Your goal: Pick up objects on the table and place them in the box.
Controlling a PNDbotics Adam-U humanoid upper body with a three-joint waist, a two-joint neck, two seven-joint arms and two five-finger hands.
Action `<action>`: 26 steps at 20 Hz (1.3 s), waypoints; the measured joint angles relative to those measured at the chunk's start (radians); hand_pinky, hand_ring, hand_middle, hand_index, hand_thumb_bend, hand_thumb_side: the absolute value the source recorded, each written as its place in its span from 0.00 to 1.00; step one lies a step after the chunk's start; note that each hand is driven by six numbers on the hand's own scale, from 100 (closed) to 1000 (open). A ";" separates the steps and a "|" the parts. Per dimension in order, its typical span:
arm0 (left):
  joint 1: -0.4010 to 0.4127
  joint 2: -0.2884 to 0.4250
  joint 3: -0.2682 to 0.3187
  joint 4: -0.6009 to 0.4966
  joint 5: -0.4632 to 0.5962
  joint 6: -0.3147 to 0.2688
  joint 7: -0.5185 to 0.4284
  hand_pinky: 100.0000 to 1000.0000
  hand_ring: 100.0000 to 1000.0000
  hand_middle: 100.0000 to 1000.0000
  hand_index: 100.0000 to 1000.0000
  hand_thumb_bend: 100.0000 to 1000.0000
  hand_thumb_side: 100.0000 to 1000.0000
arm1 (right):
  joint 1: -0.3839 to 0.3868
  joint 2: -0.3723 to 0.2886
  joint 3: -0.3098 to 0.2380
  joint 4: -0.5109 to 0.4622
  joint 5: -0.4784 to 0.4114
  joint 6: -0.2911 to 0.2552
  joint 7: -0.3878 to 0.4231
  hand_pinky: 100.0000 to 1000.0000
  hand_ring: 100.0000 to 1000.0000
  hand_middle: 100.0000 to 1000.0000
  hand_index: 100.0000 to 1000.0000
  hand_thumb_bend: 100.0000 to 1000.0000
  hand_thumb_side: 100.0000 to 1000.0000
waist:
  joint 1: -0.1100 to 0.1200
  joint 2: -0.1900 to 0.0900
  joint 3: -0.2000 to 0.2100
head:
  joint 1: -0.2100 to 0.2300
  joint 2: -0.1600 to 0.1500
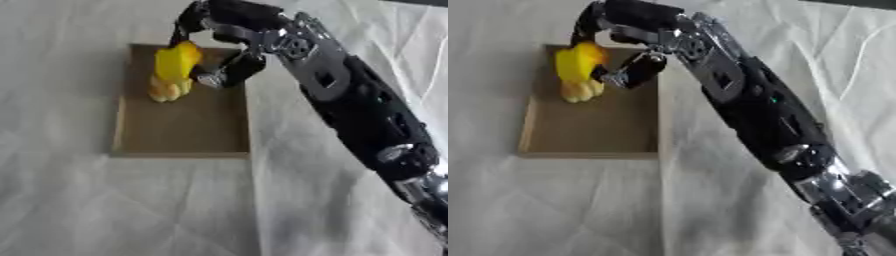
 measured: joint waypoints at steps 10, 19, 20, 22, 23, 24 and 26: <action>0.004 0.000 0.000 0.000 -0.001 0.000 -0.001 0.86 0.95 0.79 0.85 0.00 0.53 | 0.019 0.007 0.013 0.045 0.153 -0.063 -0.080 0.90 0.84 0.80 0.93 0.03 0.00 | 0.005 0.000 -0.009 | 0.002 0.000; 0.006 0.000 0.000 0.000 -0.001 0.004 -0.004 0.86 0.95 0.79 0.85 0.00 0.53 | 0.027 0.005 -0.009 0.028 0.222 -0.125 -0.084 0.95 0.88 0.86 0.97 0.06 0.04 | 0.010 0.000 -0.019 | 0.006 0.000; 0.006 0.000 0.000 0.000 -0.001 0.004 -0.004 0.86 0.95 0.79 0.85 0.00 0.53 | 0.027 0.004 -0.013 0.022 0.217 -0.126 -0.082 0.95 0.88 0.85 0.97 0.05 0.03 | 0.012 -0.001 -0.020 | 0.007 0.000; 0.006 0.000 0.000 0.000 -0.001 0.004 -0.004 0.86 0.95 0.79 0.85 0.00 0.52 | 0.027 -0.004 -0.020 0.006 0.197 -0.125 -0.077 0.95 0.88 0.85 0.97 0.06 0.00 | 0.015 -0.003 -0.021 | 0.008 0.000; 0.006 0.000 0.000 0.000 -0.001 0.004 -0.004 0.86 0.95 0.79 0.85 0.00 0.52 | 0.027 -0.009 -0.024 -0.004 0.185 -0.122 -0.074 0.94 0.87 0.84 0.97 0.06 0.00 | 0.016 -0.004 -0.022 | 0.009 0.000; 0.007 0.000 0.000 0.000 -0.001 0.004 -0.004 0.86 0.95 0.79 0.85 0.00 0.52 | 0.027 -0.017 -0.028 -0.016 0.168 -0.119 -0.071 0.94 0.87 0.84 0.97 0.06 0.00 | 0.017 -0.006 -0.024 | 0.010 0.000; 0.008 0.000 0.000 0.000 -0.001 0.004 -0.003 0.86 0.95 0.79 0.85 0.00 0.52 | 0.028 -0.039 -0.041 -0.050 0.124 -0.107 -0.067 0.93 0.85 0.83 0.97 0.02 0.00 | 0.018 -0.007 -0.027 | 0.011 0.000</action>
